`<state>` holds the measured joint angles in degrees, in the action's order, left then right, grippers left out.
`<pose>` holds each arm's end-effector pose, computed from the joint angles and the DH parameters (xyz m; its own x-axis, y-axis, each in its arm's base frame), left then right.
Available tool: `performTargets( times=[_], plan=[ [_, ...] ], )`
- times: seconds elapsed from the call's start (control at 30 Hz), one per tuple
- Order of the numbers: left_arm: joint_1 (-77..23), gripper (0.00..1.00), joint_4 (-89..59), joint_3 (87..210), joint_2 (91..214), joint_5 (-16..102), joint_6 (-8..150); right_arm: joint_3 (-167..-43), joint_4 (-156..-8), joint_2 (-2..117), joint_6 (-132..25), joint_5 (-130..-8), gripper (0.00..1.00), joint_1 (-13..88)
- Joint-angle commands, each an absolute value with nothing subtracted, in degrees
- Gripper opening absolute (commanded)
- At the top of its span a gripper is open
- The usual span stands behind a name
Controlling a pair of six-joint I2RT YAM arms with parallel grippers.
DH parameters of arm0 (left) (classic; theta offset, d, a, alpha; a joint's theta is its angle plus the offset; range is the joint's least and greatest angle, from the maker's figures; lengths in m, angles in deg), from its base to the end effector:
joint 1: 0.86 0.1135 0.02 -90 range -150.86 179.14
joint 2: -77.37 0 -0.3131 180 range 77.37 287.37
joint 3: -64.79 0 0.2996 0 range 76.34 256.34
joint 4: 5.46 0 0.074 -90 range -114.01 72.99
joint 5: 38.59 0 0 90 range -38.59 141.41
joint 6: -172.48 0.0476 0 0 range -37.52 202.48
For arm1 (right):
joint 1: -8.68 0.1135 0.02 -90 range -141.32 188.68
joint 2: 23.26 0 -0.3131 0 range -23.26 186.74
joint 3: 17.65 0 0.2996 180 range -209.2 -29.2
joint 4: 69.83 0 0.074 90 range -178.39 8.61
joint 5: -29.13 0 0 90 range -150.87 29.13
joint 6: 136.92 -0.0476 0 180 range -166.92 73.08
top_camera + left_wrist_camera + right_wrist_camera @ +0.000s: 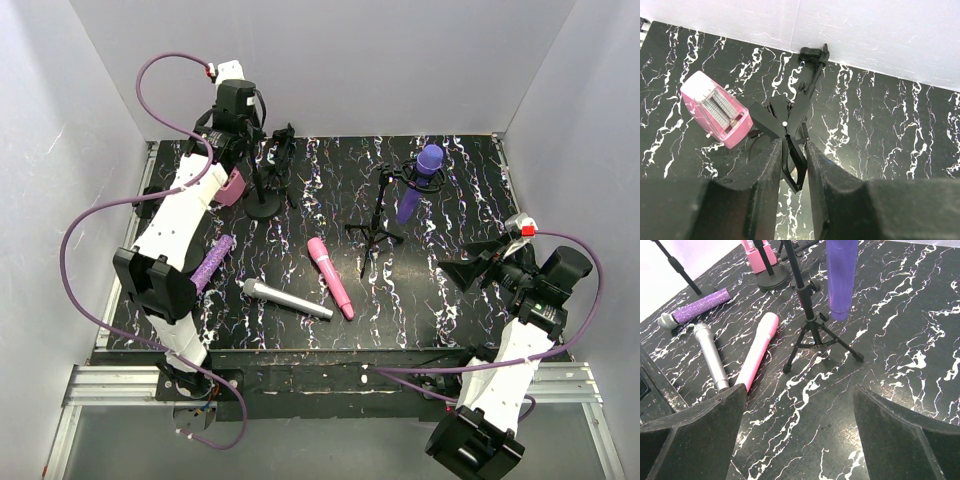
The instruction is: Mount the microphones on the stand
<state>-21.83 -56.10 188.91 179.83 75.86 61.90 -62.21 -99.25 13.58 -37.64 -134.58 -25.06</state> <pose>0.4447 -0.1493 0.4730 -0.4192 -0.1820 -0.8895 -0.1706 0.9780 -0.1198 0.1480 -0.0439 0.3092 -0.2090 0.0852 -0.9742 -0.6277 0.7522 0.2004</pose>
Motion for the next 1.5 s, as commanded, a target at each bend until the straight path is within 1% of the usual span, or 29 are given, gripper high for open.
performTargets(
  times=[0.0,0.07,0.1,0.2,0.23,0.4,0.47,0.53,0.6,0.83,1.03,1.17,1.3,1.47],
  plan=[
    [-21.77,0.31,-59.28,190.25,179.42,77.43,62.18,-62.33,-97.56,13.39,-37.25,-135.31,0.93,-25.25],
    [-21.78,0.41,-59.64,190.16,179.42,77.25,62.00,-62.42,-97.64,13.30,-37.34,-135.48,0.93,-25.33],
    [-21.77,0.43,-59.81,189.98,179.50,77.17,62.00,-62.42,-97.65,13.21,-37.34,-135.40,0.93,-25.33],
    [-21.77,0.46,-60.34,189.98,179.85,76.99,62.00,-62.42,-97.65,13.04,-37.34,-135.40,0.93,-25.25],
    [-21.77,0.45,-60.43,189.98,179.94,76.99,62.00,-62.42,-97.65,13.03,-37.34,-135.48,0.93,-25.33],
    [-21.77,0.22,-60.60,190.24,179.94,76.73,62.26,-62.42,-97.82,12.95,-37.34,-135.57,0.93,-25.33],
    [-21.77,0.12,-61.57,190.60,179.68,76.46,62.26,-62.51,-97.73,12.77,-37.34,-135.49,0.93,-25.25],
    [-21.86,0.04,-63.06,191.21,179.15,76.55,62.35,-62.51,-97.73,12.77,-37.34,-135.57,0.93,-25.33],
    [-21.77,0.01,-64.64,191.39,178.02,76.81,62.26,-62.51,-97.73,12.68,-37.34,-135.66,0.93,-25.25],
    [-21.95,0.00,-66.05,187.53,171.60,74.10,60.25,-62.51,-97.73,12.42,-37.34,-136.01,0.93,-25.33],
    [-22.74,0.00,-67.20,185.50,169.05,69.52,56.91,-62.51,-97.73,12.16,-37.25,-136.01,0.93,-25.33],
    [-24.67,0.00,-67.46,184.88,168.17,69.25,55.06,-62.60,-97.73,11.98,-37.34,-136.10,0.93,-25.25],
    [-28.09,0.00,-68.25,183.83,167.03,71.71,53.21,-62.60,-97.82,11.80,-37.25,-136.19,0.93,-25.33],
    [-33.19,0.01,-68.16,180.49,166.23,77.68,52.07,-62.60,-97.82,11.63,-37.34,-136.36,0.93,-25.33]
  ],
)
